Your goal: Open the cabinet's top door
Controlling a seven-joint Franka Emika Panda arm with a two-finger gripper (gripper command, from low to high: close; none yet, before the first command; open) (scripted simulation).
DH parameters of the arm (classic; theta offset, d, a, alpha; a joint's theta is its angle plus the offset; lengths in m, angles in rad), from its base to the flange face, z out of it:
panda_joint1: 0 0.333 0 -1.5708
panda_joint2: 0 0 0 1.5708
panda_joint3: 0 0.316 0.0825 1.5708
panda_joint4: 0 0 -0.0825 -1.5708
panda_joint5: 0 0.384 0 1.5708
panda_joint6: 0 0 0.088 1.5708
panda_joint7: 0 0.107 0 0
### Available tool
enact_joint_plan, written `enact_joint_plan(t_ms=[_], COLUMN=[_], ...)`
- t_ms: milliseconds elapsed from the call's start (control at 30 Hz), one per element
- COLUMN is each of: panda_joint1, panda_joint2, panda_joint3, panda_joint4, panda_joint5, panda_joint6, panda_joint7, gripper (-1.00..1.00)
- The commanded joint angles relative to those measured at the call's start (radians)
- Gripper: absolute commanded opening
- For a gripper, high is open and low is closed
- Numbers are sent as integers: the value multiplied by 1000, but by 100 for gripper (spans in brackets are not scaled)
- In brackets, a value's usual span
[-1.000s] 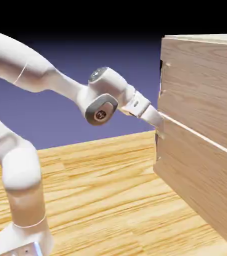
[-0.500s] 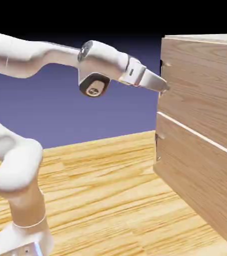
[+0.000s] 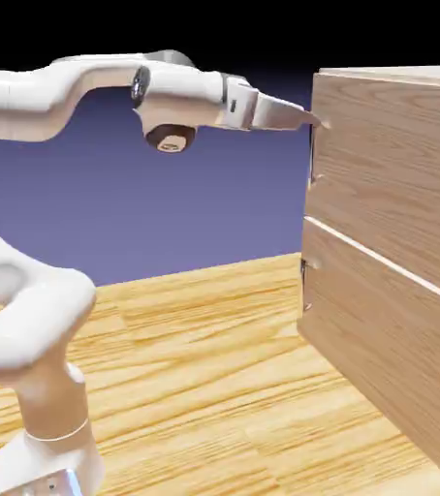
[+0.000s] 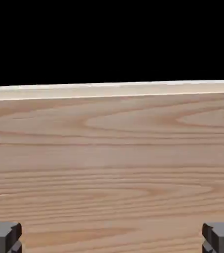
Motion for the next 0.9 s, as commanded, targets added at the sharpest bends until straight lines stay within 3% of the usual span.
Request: enact_joint_plan(t_ms=[0, 867], panda_joint1=[-19, -509], panda_joint2=[-8, -213], panda_joint3=[21, 561], panda_joint4=[12, 332], panda_joint5=[44, 1175], panda_joint6=[0, 3], panda_joint7=[-27, -724], gripper=[0, 0])
